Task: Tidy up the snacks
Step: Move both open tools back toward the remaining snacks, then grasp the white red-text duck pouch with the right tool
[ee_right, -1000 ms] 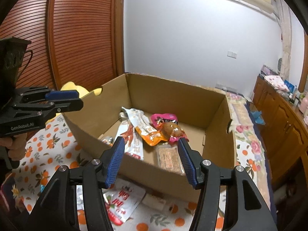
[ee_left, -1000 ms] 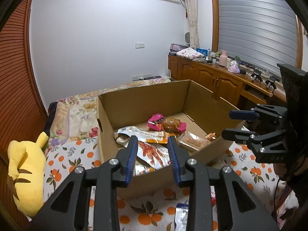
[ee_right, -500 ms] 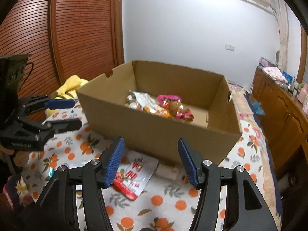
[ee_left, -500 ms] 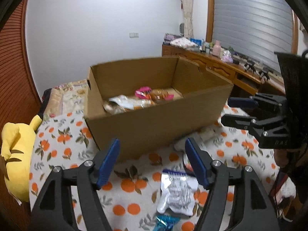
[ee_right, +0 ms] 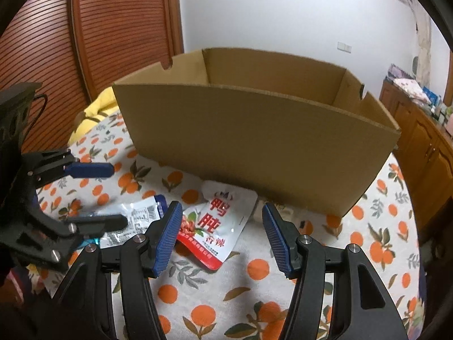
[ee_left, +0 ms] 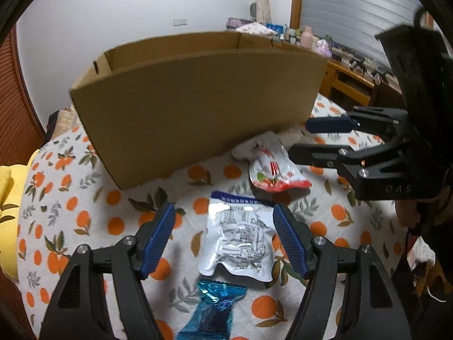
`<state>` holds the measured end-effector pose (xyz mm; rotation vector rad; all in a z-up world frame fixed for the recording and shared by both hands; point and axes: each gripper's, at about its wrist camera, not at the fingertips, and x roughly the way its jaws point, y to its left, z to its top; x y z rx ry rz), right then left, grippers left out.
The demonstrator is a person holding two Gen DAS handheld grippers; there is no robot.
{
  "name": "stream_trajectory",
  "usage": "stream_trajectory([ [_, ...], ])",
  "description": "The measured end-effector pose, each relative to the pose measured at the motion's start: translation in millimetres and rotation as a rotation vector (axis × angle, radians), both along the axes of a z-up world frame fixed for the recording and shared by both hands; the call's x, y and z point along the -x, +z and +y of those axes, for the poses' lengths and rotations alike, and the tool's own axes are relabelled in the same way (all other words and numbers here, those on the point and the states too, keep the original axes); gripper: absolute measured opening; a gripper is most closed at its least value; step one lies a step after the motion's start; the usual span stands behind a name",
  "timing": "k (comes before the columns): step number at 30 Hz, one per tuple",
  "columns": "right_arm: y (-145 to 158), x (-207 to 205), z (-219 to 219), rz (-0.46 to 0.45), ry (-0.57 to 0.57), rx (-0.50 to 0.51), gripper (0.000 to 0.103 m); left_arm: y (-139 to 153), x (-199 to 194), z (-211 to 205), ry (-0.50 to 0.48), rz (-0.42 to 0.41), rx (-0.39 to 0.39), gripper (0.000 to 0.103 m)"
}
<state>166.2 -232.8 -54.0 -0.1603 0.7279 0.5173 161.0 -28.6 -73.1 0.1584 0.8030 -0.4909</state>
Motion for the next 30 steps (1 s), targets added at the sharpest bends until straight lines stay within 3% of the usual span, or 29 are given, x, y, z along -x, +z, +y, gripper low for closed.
stream_trajectory([
  [12,-16.0,-6.7,-3.4,0.051,-0.011,-0.007,0.06,-18.7,-3.7,-15.8,-0.025,0.093,-0.009,0.072],
  [30,-31.3,-22.6,9.0,0.122,-0.003,0.0,0.06,-20.2,-3.6,-18.3,-0.021,0.082,-0.012,0.073],
])
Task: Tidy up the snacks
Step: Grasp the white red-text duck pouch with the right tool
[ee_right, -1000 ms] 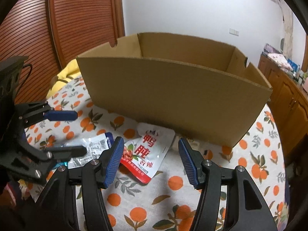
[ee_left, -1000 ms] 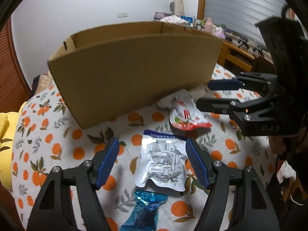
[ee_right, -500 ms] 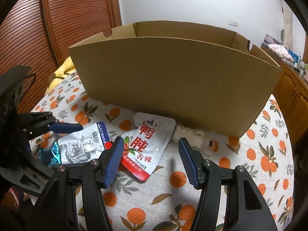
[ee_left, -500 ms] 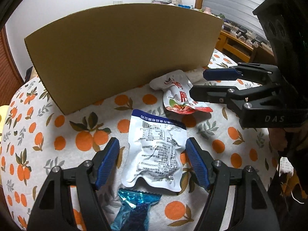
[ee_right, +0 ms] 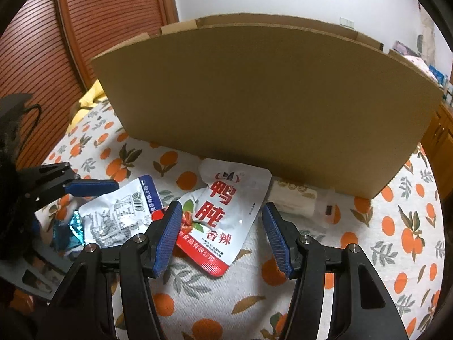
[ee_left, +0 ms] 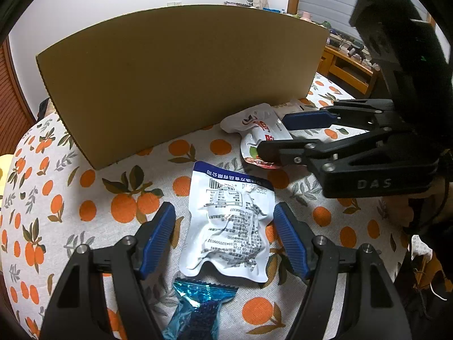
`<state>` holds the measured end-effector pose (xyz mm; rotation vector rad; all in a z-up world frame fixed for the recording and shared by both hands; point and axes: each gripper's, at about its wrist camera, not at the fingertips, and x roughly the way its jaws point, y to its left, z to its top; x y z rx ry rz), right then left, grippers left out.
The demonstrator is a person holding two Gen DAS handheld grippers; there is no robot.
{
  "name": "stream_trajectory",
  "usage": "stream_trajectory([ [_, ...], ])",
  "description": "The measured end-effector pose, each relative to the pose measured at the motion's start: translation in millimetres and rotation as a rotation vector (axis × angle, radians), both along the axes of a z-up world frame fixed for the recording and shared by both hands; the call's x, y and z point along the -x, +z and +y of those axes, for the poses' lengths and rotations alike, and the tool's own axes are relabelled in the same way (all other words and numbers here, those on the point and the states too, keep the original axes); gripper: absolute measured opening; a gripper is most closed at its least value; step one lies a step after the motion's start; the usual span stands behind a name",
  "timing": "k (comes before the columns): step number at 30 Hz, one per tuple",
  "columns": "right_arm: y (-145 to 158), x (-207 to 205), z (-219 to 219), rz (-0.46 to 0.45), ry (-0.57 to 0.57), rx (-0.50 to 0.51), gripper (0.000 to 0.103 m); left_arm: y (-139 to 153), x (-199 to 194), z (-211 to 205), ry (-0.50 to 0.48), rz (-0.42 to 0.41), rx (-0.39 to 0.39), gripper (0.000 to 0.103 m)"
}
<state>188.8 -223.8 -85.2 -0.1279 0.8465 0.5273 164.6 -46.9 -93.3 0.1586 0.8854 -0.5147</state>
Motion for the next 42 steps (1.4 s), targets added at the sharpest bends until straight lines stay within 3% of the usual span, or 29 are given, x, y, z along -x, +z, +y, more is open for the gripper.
stream_trajectory([
  [17,-7.8,-3.0,25.6,-0.022,0.049,0.104,0.066,-2.9,-0.9,1.4,0.001,-0.002,-0.002,0.074],
  [22,-5.9,-3.4,20.3,-0.017,0.039,0.081,0.052,-3.2,-1.3,1.3,0.001,-0.002,-0.002,0.074],
  [24,-3.7,-2.5,16.1,-0.018,0.033,0.062,0.04,-3.1,-1.1,1.5,0.001,-0.002,-0.002,0.074],
  [42,-1.0,25.2,-23.8,-0.034,-0.028,0.03,0.035,-5.7,-1.9,-0.4,-0.007,-0.005,-0.021,0.077],
])
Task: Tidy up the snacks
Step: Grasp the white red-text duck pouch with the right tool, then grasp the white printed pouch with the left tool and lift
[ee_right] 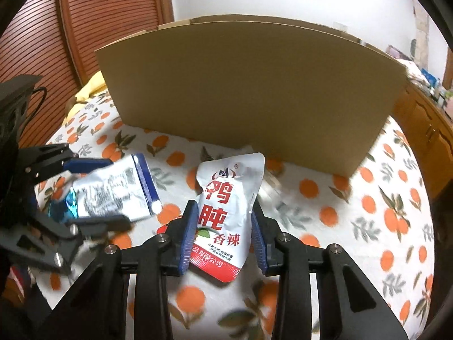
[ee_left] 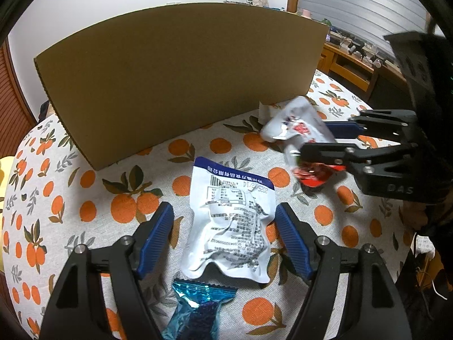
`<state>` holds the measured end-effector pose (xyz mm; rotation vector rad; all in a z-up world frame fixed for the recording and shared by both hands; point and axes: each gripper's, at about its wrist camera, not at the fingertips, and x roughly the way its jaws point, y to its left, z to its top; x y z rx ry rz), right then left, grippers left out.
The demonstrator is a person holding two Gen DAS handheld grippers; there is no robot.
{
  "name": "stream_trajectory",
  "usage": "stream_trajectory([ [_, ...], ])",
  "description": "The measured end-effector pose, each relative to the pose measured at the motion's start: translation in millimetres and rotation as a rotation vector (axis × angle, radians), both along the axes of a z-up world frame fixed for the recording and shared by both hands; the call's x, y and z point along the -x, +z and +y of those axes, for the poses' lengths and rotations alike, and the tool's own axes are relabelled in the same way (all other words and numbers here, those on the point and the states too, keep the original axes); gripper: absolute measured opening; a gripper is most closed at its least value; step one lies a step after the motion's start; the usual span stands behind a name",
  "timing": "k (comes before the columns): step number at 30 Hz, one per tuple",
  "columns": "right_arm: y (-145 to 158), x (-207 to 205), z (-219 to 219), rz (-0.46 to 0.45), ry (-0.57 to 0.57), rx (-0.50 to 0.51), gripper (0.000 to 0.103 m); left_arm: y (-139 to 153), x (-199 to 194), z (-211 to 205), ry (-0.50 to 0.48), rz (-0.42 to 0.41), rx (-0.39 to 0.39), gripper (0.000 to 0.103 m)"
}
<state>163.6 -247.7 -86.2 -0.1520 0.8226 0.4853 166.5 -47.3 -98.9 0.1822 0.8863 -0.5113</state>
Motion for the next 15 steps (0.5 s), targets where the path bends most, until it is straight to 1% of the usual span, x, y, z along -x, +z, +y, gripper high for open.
stream_trajectory([
  [2,-0.2,6.6,-7.6,0.001,-0.009,-0.009,0.035,0.0,0.8,-4.2,-0.005,-0.007,-0.022,0.077],
  [6,-2.2,18.0,-17.4,0.004,-0.021,-0.025,0.035,0.1,0.0,-5.8,-0.02,-0.005,-0.022,0.077],
  [11,-2.4,24.4,-22.1,-0.003,-0.028,-0.024,0.036,0.4,0.2,-8.8,-0.037,-0.007,-0.037,0.073],
  [15,-4.5,22.5,-24.8,0.007,-0.036,-0.045,0.036,2.3,-0.6,-8.0,-0.035,0.003,-0.04,0.062],
])
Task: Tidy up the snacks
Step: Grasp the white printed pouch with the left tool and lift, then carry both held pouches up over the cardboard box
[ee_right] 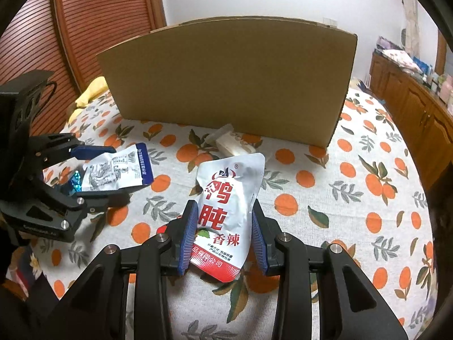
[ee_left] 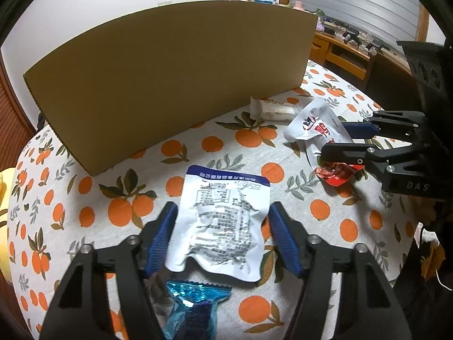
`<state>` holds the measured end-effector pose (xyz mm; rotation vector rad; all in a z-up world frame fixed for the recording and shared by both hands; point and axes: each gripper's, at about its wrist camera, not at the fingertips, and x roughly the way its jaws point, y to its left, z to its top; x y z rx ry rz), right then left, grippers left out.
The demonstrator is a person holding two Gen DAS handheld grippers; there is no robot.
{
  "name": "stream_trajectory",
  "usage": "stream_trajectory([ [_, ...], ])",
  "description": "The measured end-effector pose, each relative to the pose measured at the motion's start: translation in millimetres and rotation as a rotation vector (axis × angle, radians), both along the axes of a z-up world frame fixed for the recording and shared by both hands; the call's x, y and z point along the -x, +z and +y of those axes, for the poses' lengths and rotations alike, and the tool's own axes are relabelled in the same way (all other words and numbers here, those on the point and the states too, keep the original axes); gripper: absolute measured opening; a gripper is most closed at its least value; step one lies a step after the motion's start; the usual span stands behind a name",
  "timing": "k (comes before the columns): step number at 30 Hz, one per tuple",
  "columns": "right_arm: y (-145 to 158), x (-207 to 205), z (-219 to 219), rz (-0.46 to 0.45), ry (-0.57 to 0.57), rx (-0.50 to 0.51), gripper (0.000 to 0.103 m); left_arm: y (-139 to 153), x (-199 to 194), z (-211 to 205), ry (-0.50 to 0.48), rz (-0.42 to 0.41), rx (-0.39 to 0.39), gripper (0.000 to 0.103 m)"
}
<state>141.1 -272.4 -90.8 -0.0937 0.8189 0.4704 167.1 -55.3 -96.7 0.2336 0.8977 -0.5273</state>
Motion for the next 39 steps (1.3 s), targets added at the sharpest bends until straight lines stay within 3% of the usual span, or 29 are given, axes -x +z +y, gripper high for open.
stream_trajectory([
  [12,-0.4,0.8,-1.9,0.0,0.003,-0.012,0.036,9.2,6.1,6.9,0.016,-0.031,0.024,0.062],
  [39,6.8,6.0,-3.1,-0.049,-0.006,-0.032,0.036,73.5,1.4,17.6,0.074,-0.165,0.096,0.062],
])
